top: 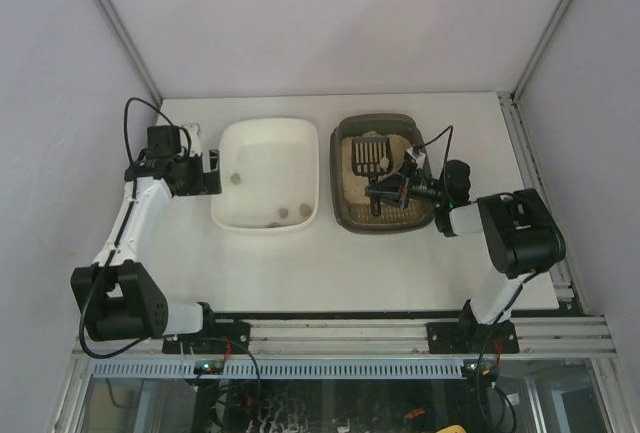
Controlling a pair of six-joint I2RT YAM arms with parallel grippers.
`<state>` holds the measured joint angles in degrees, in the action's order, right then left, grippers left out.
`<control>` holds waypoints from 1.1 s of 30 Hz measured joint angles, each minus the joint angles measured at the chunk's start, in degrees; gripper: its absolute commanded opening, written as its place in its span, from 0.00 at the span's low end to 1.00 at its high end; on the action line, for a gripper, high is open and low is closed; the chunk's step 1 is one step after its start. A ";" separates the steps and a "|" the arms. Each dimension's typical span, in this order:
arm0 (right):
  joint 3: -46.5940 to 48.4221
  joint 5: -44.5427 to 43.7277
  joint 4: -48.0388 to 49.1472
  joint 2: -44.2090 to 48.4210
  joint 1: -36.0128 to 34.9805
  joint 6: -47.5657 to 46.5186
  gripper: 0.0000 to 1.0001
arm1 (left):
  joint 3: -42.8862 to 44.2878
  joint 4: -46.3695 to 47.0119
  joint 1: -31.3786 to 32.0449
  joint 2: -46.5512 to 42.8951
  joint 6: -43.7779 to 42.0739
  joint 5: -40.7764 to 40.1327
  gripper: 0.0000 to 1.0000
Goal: Clean the litter box
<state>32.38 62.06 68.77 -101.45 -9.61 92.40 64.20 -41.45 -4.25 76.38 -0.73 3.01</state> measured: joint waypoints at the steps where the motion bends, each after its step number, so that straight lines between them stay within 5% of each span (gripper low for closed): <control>1: 0.92 0.24 -4.50 1.64 -0.31 -3.06 0.00 | 0.00 0.22 0.00 0.04 -0.20 -0.59 1.00; 8: 21.88 -3.98 -52.76 8.20 -6.43 -36.13 0.00 | 0.59 0.11 0.09 0.20 -2.51 -3.34 1.00; 18: 35.67 -10.67 -70.71 -1.64 -18.58 -46.21 0.00 | 8.61 -1.09 0.15 -1.75 -5.40 -4.11 1.00; 25: 58.49 -27.91 -91.95 -9.99 -27.82 -55.39 0.00 | 17.27 -7.87 -3.13 2.43 -5.44 6.27 1.00; 33: 87.71 -62.69 -114.95 -20.87 -40.70 -70.25 0.00 | 18.88 -11.34 -6.05 3.58 -4.37 12.68 1.00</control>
<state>120.09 -0.62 -46.17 -122.32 -50.30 22.15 83.09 -52.80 -10.31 79.96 -5.10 15.68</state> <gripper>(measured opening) 0.105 0.997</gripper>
